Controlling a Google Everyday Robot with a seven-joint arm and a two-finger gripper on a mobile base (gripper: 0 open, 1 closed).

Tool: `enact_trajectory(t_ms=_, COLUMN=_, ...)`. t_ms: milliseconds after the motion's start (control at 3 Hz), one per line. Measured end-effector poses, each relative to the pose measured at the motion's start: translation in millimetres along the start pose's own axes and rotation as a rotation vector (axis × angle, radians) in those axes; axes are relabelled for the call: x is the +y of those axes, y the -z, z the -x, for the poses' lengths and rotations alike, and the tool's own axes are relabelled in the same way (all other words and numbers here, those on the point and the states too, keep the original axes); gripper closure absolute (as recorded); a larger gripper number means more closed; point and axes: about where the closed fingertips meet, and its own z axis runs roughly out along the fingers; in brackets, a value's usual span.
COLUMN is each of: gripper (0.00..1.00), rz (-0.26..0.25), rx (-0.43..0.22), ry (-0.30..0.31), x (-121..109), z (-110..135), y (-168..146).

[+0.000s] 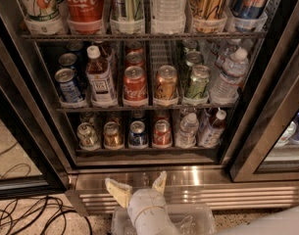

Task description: Pick pepsi can from bottom shelf of fridge

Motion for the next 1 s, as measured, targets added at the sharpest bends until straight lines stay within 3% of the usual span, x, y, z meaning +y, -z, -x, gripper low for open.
enact_trajectory(t_ms=667, gripper=0.0, rz=0.026, rx=-0.1, ry=-0.018, x=21.1, z=-1.3, y=-62.6)
enact_trajectory(t_ms=1000, gripper=0.0, rz=0.026, rx=-0.1, ry=-0.018, x=21.1, z=-1.3, y=-62.6)
